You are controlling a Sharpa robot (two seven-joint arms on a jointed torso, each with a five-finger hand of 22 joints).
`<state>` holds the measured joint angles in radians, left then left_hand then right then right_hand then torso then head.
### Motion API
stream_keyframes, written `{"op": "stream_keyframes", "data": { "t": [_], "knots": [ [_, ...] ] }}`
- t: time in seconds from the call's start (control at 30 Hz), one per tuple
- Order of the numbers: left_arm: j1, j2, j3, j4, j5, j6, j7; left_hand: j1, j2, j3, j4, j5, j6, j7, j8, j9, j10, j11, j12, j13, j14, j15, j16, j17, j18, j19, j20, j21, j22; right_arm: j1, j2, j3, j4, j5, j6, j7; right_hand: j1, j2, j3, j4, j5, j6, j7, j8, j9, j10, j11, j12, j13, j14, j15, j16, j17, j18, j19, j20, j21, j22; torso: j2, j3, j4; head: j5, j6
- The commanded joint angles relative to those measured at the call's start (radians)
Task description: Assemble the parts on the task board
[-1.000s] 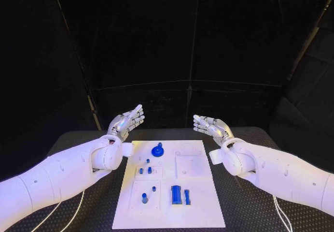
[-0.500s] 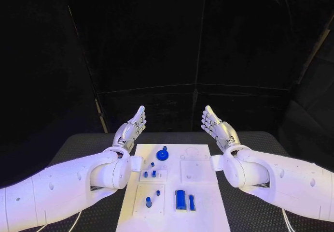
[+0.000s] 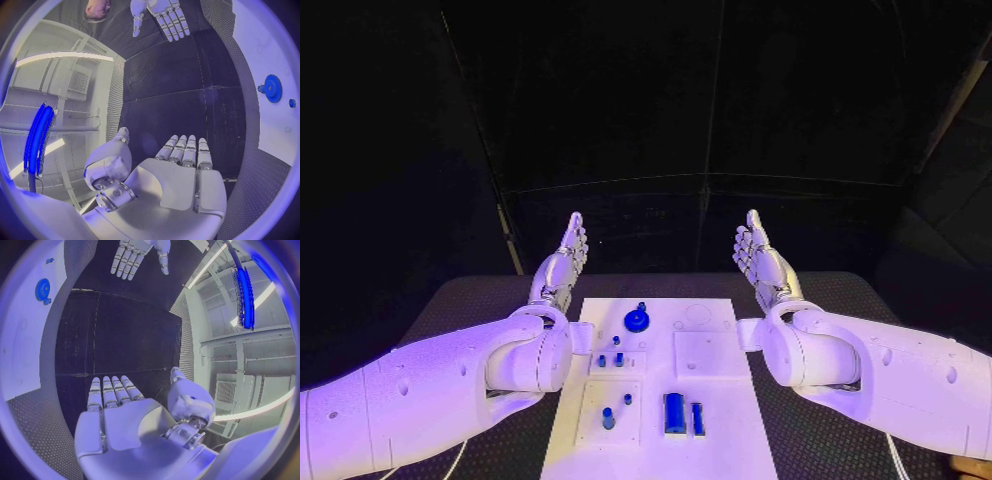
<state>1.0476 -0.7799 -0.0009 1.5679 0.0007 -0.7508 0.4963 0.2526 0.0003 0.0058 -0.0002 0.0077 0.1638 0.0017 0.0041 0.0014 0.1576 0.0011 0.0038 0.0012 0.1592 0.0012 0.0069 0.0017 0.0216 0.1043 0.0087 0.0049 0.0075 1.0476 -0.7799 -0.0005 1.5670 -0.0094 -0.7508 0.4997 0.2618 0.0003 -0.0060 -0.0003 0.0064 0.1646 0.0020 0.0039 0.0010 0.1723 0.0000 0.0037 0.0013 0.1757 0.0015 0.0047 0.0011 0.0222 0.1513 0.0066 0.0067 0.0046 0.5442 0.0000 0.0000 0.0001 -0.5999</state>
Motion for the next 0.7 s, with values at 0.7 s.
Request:
{"op": "stream_keyframes", "data": {
  "t": [0.7],
  "knots": [
    [0.002, 0.000, 0.001, 0.002, -0.001, -0.019, 0.024, -0.253, 0.000, -0.006, 0.000, -0.008, -0.164, -0.002, -0.004, -0.001, -0.158, -0.001, -0.004, -0.001, -0.159, -0.001, -0.007, -0.002, -0.022, -0.104, -0.009, -0.005, -0.008, 0.002, 0.000, 0.000, 0.003, 0.009, -0.019, 0.020, -0.262, 0.000, 0.006, 0.000, -0.006, -0.165, -0.002, -0.004, -0.001, -0.172, 0.000, -0.004, -0.001, -0.176, -0.001, -0.005, -0.001, -0.022, -0.151, -0.007, -0.007, -0.005, 0.000, 0.0000, 0.0000, 0.000, 0.000]
  ]
}}
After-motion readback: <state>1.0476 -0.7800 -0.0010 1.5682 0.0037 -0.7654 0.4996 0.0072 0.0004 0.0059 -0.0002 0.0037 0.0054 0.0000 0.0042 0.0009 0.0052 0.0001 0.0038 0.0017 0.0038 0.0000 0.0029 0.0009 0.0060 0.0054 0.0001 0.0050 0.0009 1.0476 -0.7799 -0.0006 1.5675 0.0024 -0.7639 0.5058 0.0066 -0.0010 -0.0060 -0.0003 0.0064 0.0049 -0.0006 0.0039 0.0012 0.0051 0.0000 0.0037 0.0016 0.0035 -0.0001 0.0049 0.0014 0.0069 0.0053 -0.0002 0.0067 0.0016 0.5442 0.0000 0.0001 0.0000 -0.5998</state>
